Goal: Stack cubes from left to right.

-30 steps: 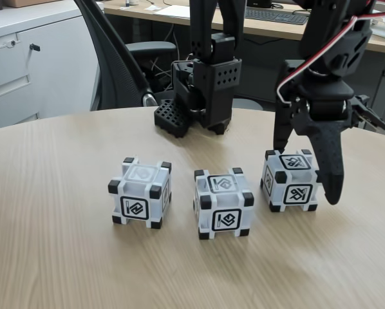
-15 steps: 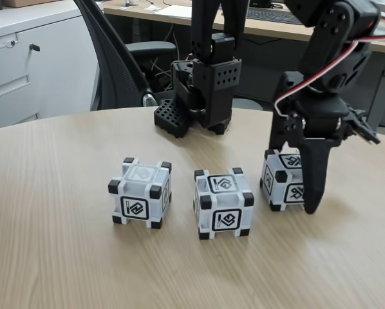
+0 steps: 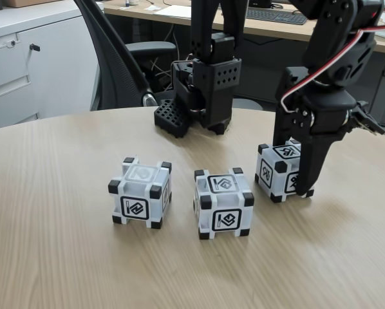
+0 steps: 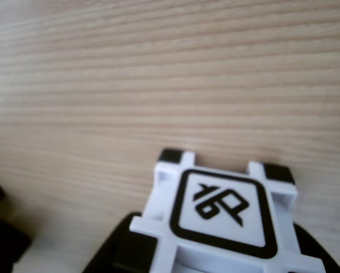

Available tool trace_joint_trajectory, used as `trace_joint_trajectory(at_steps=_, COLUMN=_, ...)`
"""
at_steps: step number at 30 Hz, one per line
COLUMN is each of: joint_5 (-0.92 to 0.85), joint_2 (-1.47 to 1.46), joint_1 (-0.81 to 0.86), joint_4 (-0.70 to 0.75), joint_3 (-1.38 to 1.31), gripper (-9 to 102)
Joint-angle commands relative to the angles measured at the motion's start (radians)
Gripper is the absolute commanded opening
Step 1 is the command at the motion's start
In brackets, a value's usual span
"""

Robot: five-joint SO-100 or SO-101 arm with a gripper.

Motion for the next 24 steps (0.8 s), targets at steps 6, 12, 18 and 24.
trace_joint_trajectory(at_steps=6, joint_5=-0.003, joint_2=0.201, joint_1=0.009, joint_4=-0.006, joint_3=-0.035, gripper=0)
trace_joint_trajectory(at_steps=12, joint_5=-0.008, joint_2=0.313, joint_1=0.009, joint_4=0.006, joint_3=-0.035, gripper=0)
trace_joint_trajectory(at_steps=18, joint_5=-0.017, joint_2=0.41, joint_1=0.028, joint_4=0.006, joint_3=-0.035, gripper=0)
trace_joint_trajectory(at_steps=24, joint_5=-0.112, joint_2=0.525, joint_1=0.138, joint_4=0.006, joint_3=-0.029, gripper=0)
